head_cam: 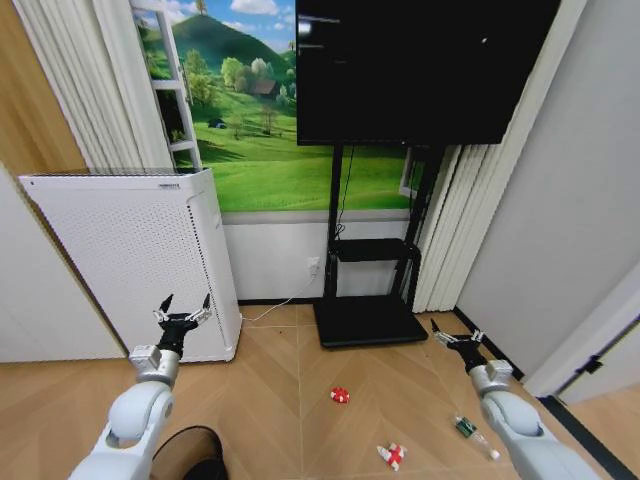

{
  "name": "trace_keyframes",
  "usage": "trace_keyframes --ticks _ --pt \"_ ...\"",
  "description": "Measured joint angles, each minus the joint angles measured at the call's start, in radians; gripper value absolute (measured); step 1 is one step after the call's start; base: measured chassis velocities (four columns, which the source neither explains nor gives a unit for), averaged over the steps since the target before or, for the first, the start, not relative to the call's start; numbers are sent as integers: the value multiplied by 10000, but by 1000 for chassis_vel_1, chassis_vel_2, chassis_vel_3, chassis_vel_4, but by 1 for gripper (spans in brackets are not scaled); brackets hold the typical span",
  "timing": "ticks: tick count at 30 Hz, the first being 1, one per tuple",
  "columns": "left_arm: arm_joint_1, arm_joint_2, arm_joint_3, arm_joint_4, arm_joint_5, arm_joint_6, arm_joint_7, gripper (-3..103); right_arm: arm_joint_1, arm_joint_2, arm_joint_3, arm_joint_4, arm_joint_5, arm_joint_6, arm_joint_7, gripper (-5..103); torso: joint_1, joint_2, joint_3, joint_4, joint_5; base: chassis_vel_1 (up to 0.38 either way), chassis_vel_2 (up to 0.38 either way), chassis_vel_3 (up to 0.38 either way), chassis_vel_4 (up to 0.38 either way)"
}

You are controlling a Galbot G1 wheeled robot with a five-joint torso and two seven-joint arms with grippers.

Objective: Pick up the trash bin and place the garbage on the floor into it.

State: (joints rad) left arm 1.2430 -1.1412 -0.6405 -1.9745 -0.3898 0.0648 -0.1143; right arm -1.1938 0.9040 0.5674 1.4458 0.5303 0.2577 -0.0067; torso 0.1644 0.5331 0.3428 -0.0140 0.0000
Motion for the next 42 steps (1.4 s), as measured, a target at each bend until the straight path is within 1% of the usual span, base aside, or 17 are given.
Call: trace_keyframes --ticks 5,9,11,14,16,22,24,25,27,31,33,42 --pt "-12 52 48 -26 -42 19 -3 100 6 57 -88 74 96 -53 51 100 -96 -257 -163 1 0 0 0 0 0" --pt "9 56 49 -30 -42 20 -3 100 6 67 -119 74 101 -69 51 100 -139 -375 -238 1 0 0 0 0 0" --pt "33 39 49 -36 -15 29 -5 100 6 70 -132 64 146 -99 45 100 -191 -513 -323 1 0 0 0 0 0" --pt "36 22 46 -27 37 33 -9 100 16 72 -132 39 183 -100 43 100 -221 -578 -358 0 0 0 0 0 0" --pt "35 -1 43 9 70 29 -10 100 54 74 -132 -6 215 -106 45 100 -277 -704 -428 0 0 0 0 0 0" --pt "-10 -77 73 10 18 81 -25 100 104 38 -135 -51 215 -105 7 100 -335 -902 -567 0 0 0 0 0 0" --pt "-17 -114 150 -9 12 98 -36 100 152 33 -135 -82 244 -100 4 100 -390 -1063 -671 0 0 0 0 0 0" --pt "-17 -114 150 -9 12 98 -36 100 152 33 -135 -82 244 -100 4 100 -390 -1063 -671 0 0 0 0 0 0" --pt "3 -114 174 -41 20 102 -38 100 144 32 -129 -83 234 -93 -40 100 -433 -1192 -760 0 0 0 0 0 0" --pt "18 -100 162 -51 25 102 -35 100 117 44 -114 -62 225 -81 -58 100 -477 -1307 -829 0 0 0 0 0 0" --pt "47 -75 121 -82 26 102 -26 100 76 55 -91 -17 209 -82 -75 100 -538 -1475 -938 0 0 0 0 0 0" --pt "246 -187 76 -185 61 76 -23 100 1 36 -31 74 238 -114 -72 100 -641 -1820 -1179 1 0 0 0 0 0"
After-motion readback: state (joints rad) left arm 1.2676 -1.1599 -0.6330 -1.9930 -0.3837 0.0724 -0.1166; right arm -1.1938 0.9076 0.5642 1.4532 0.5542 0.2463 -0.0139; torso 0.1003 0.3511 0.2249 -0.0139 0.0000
